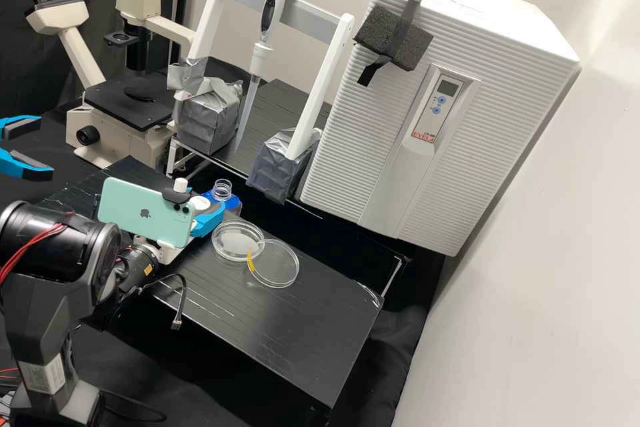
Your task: Open the bottle
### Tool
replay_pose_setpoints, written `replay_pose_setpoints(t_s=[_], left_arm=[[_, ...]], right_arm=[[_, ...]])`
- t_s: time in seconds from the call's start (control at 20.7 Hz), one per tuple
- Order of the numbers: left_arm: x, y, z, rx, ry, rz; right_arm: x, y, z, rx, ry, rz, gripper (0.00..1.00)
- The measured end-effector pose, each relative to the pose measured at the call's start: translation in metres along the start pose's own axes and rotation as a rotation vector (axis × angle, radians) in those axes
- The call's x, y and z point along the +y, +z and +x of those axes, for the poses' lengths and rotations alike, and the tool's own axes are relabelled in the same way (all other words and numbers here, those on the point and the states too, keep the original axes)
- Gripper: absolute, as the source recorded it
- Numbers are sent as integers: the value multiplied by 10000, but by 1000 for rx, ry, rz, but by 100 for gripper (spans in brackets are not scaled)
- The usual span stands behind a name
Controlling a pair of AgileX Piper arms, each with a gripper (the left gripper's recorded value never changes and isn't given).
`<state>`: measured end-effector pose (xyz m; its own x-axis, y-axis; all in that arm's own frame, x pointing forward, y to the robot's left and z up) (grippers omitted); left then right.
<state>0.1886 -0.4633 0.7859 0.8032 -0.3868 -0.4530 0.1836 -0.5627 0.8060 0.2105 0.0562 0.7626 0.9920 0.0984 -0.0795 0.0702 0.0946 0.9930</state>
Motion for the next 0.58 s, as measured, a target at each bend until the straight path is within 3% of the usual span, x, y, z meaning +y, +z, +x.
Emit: replay_pose_setpoints(t_s=[0.34,0.58], left_arm=[[4,-5,0,5,4,-3],[24,-13,-4,20,20,-6]], right_arm=[[-6,-22,-6,11,-3,-18,100],[84,-107,-47,53,35,-24,100]])
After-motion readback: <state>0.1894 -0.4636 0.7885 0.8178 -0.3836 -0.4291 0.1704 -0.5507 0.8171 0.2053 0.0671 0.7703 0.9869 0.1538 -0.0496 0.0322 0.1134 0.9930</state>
